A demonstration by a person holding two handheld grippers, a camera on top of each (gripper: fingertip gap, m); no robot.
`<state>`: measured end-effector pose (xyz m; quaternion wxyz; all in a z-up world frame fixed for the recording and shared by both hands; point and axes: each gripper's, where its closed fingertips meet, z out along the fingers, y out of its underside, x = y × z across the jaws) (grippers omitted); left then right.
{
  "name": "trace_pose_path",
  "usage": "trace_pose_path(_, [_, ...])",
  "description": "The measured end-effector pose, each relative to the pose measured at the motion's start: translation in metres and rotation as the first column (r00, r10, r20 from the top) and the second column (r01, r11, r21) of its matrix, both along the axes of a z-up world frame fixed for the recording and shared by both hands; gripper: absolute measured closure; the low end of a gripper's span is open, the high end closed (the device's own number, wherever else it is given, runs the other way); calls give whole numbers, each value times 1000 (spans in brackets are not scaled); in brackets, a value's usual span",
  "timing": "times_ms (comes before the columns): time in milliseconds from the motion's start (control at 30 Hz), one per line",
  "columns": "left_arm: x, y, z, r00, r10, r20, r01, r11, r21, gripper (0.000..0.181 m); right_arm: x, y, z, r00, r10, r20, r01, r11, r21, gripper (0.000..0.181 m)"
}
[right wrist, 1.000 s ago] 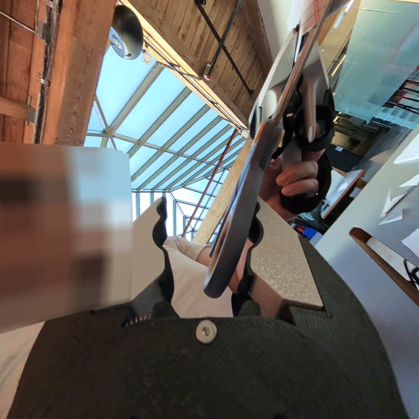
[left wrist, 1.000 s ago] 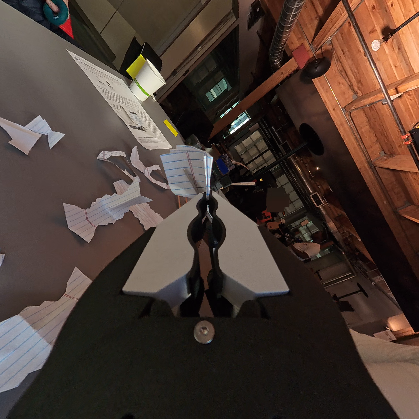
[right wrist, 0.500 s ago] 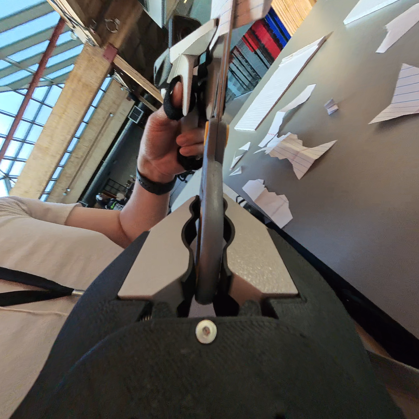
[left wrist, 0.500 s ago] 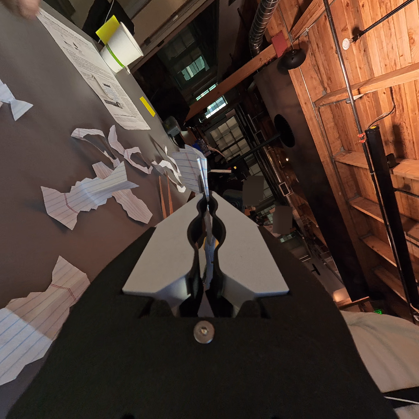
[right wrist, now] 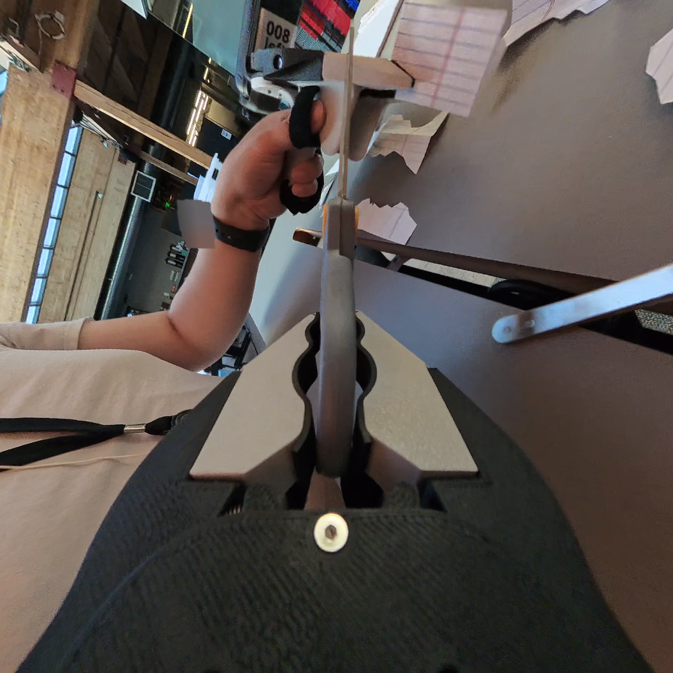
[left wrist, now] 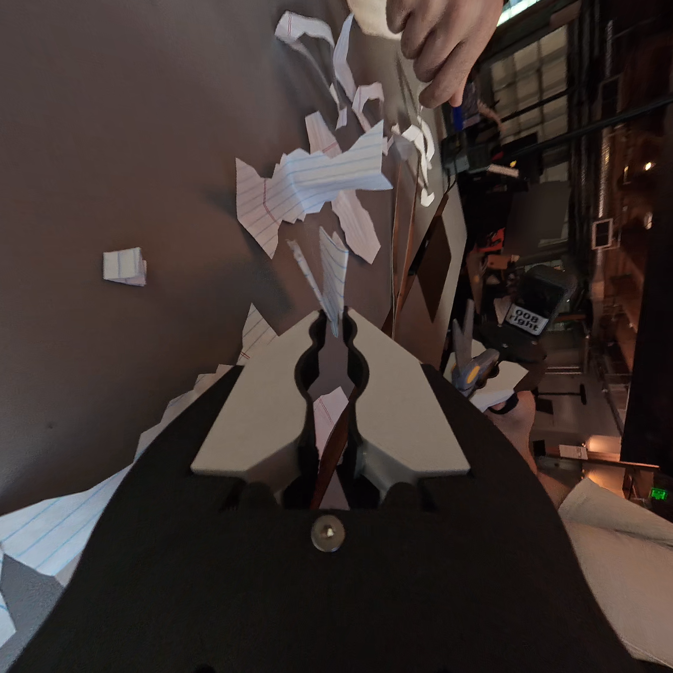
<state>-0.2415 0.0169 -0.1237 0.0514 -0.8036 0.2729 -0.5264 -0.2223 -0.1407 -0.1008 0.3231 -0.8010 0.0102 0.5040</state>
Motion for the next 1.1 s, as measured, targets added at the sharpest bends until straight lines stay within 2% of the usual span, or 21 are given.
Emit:
trace_pose_path(233, [-6, -10, -8, 986, -32, -164, 49, 994, 99, 120, 7, -15, -1, 998, -46, -47, 47, 999, 17, 169])
trace_pose_path(367, [-19, -2, 4, 978, 8, -209, 42, 972, 233, 109, 1, -18, 1, 998, -38, -55, 40, 998, 38, 169])
trace_pose_path(433, [-26, -2, 21, 985, 40, -171, 11, 958, 286, 107, -5, -18, 9, 996, -30, -78, 36, 996, 77, 169])
trace_pose_path(500, [-30, -9, 50, 997, 58, -57, -35, 940, 339, 111, -12, -18, 25, 992, -10, -128, 28, 990, 139, 169])
trace_pose_path(567, [-30, -29, 79, 995, 27, 95, -57, 941, 332, 113, -17, -14, 40, 987, -14, -163, 43, 983, 177, 169])
trace_pose_path(667, [-22, -72, 114, 930, -71, 360, -10, 976, 219, 114, -25, -9, 56, 984, 1, -180, 39, 975, 220, 169])
trace_pose_path(800, [-11, -108, 121, 854, -155, 497, 114, 987, 113, 111, -43, -4, 65, 984, 67, -162, -27, 971, 237, 169])
trace_pose_path(867, [-10, -119, 123, 818, -183, 546, 164, 983, 83, 126, -50, -2, 66, 983, 95, -157, -55, 969, 240, 169])
trace_pose_path(967, [-12, -128, 125, 777, -207, 594, 215, 975, 58, 164, -62, 0, 69, 977, 149, -153, -110, 964, 240, 169])
trace_pose_path(1033, [-15, -126, 127, 765, -193, 615, 216, 976, 38, 166, -67, 1, 72, 973, 172, -154, -129, 959, 254, 169])
trace_pose_path(1100, [-20, -125, 131, 754, -196, 627, 226, 974, 32, 167, -74, -7, 83, 950, 246, -190, -178, 932, 316, 147])
